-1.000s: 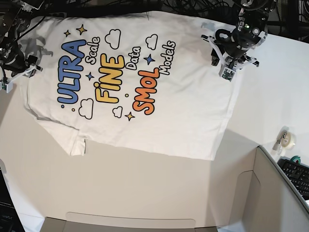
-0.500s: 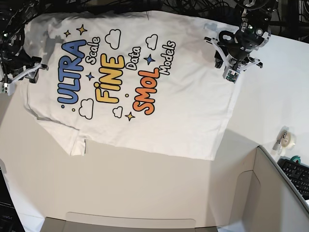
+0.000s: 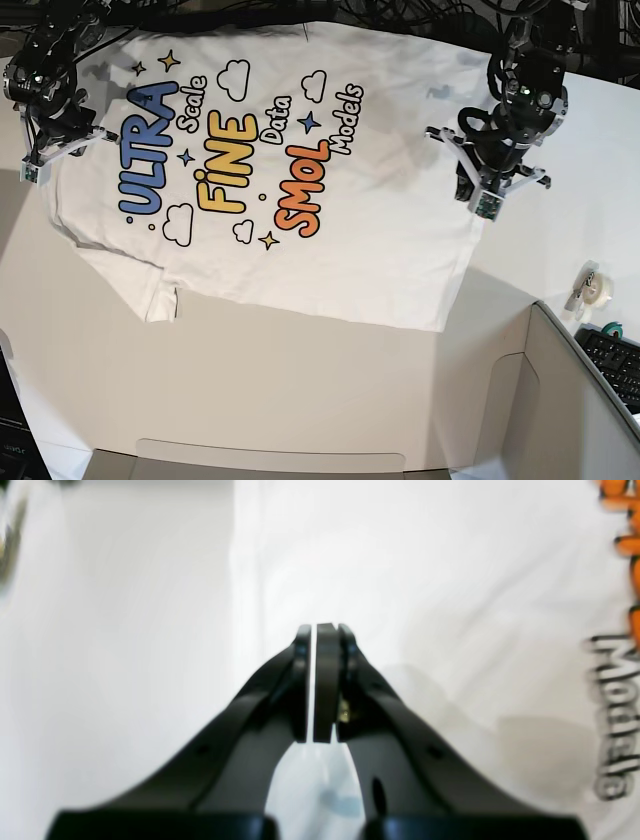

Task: Layout the t-shirt on the table in an organized manner, then fold the t-shirt properly
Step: 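Release the fabric and reposition both grippers over the shirt sides, then grasp the shirt sides with both grippers and pull them apart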

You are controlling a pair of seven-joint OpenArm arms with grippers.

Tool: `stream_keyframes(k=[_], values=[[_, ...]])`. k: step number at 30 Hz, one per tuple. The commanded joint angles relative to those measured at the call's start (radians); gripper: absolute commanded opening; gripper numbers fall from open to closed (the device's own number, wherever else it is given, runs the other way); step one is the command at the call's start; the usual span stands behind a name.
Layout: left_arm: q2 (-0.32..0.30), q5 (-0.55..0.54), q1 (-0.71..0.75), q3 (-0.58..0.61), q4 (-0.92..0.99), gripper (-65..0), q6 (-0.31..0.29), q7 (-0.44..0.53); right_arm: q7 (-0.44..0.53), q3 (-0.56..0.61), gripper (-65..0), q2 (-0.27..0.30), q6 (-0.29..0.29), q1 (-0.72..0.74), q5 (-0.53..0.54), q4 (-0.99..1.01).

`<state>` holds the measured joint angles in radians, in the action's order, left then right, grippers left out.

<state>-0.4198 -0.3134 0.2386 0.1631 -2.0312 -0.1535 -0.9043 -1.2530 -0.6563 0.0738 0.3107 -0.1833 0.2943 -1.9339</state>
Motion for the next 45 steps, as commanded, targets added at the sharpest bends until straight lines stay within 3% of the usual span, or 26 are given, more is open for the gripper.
stream_keyframes(k=[1, 8, 13, 16, 30, 41, 45], values=[[0.011, -0.002, -0.025, -0.003, 0.002, -65.0, -0.014, 0.014, 0.017, -0.004, -65.0, 0.007, -0.003, 0.008, -0.022, -0.017], [0.117, -0.002, -0.175, -0.003, 0.226, -65.0, -0.159, -0.100, 0.040, -0.004, -65.0, -0.084, -0.005, -0.011, -0.151, -0.014], [0.120, 0.000, -0.206, -0.003, 0.352, -65.0, -0.162, -0.098, 0.123, 0.005, -65.0, -0.130, -0.005, -0.015, -0.249, 0.018], [0.117, 0.001, -0.235, -0.003, 0.407, -65.0, -0.162, -0.098, 0.131, 0.002, -65.0, -0.125, -0.005, 0.017, -0.255, 0.098], [0.112, 0.001, -0.273, -0.010, 0.504, -65.0, -0.162, -0.098, 0.181, 0.069, -65.0, 0.022, -0.005, 0.268, -0.257, 0.429], [0.115, 0.001, -0.273, -0.116, 0.505, -65.0, -0.160, -0.098, 0.181, 0.071, -65.0, 0.036, -0.003, 0.405, -0.257, 0.571], [0.115, 0.001, -0.273, -0.132, 0.505, -65.0, -0.160, -0.098, 0.241, 0.103, -65.0, 0.039, -0.003, 0.433, -0.257, 0.615]])
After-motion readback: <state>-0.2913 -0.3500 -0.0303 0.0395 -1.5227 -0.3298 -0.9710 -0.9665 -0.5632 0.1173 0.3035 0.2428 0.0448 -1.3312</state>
